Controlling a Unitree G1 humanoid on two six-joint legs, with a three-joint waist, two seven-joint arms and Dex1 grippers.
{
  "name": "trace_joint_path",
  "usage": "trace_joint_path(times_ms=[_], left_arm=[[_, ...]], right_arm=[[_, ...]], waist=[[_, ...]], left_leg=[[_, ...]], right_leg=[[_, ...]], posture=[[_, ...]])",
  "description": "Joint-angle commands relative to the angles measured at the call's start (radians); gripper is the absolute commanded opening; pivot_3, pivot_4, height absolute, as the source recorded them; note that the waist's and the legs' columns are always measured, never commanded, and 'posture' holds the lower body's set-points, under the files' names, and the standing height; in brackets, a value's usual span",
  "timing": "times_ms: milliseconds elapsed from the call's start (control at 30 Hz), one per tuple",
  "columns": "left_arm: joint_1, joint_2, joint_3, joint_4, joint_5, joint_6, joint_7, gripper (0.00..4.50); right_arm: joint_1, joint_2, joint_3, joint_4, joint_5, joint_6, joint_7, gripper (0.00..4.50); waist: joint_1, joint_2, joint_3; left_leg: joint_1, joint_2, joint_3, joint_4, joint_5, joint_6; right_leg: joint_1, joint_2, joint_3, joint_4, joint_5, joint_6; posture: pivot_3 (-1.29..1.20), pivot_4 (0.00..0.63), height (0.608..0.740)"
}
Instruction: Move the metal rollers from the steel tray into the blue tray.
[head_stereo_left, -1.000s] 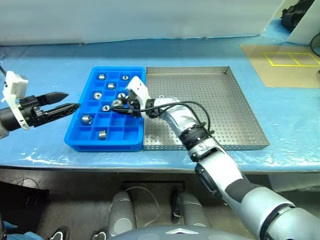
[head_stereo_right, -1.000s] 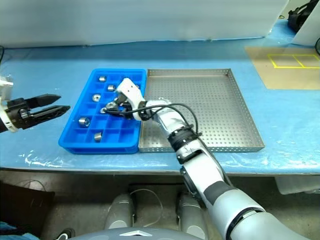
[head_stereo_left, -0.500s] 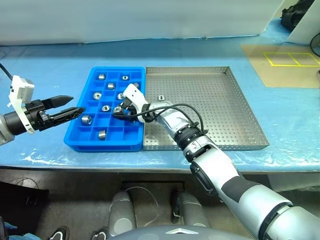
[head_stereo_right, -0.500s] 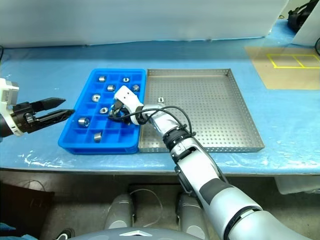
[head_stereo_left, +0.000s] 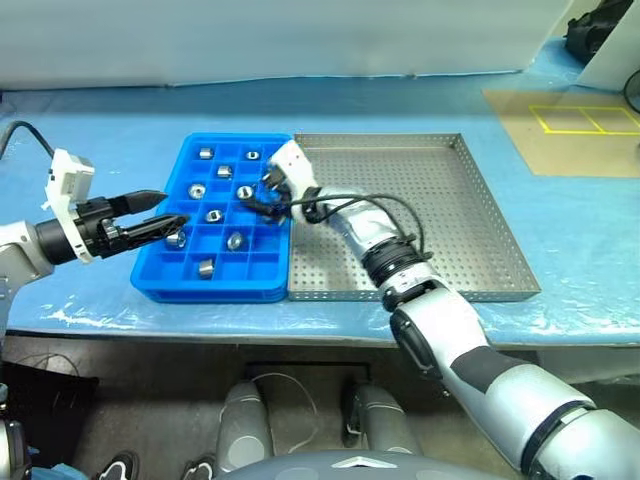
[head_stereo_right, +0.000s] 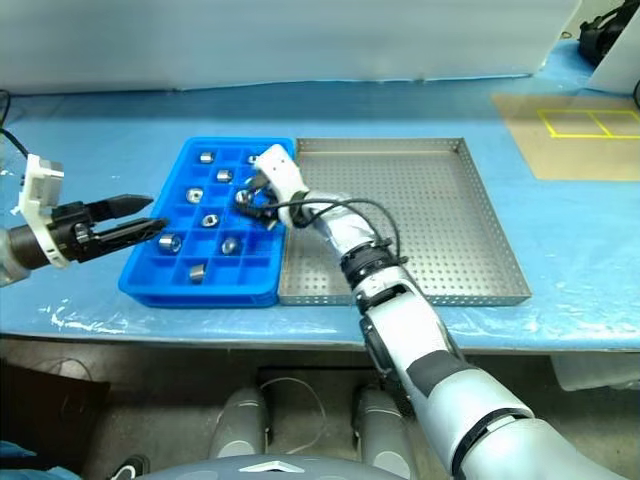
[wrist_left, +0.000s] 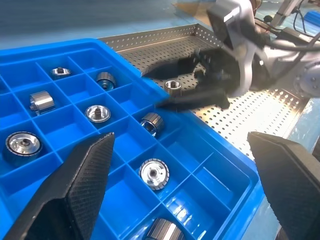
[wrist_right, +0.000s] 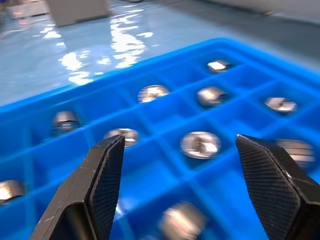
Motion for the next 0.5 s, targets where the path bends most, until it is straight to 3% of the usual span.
trace_joint_path(times_ms=[33,200,500], left_arm=[[-0.028,-0.011,-0.014,-0.011,-0.003,-0.017,-0.005,4.5],[-0.078,-0.034,-0.06,0.026,0.012,-0.032,-0.011,4.5],[-0.144,-0.042,-0.111,0.074,0.039,-0.044,-0.038,4.5]], right_arm=[[0.007,-0.054,-0.015,-0.056,-0.015,-0.027,-0.025,3.63],[0.044,-0.107,-0.013,-0.065,-0.037,-0.021,-0.07,3.63],[0.041,-0.016,0.005,0.001,-0.083,-0.037,-0.22,3.63]], waist=[[-0.004,0.0,0.0],[-0.015,0.0,0.0],[-0.034,0.0,0.0]], left_leg=[[0.0,0.0,0.0,0.0,0.0,0.0],[0.001,0.001,0.0,0.0,0.0,-0.001],[0.0,0.001,0.001,0.0,0.0,-0.001]], right_leg=[[0.0,0.0,0.0,0.0,0.0,0.0],[0.0,0.001,0.001,0.0,0.0,0.0],[-0.001,0.001,0.001,0.0,0.0,0.0]], posture=[[-0.12,0.15,0.74],[-0.16,0.15,0.74],[-0.19,0.15,0.74]])
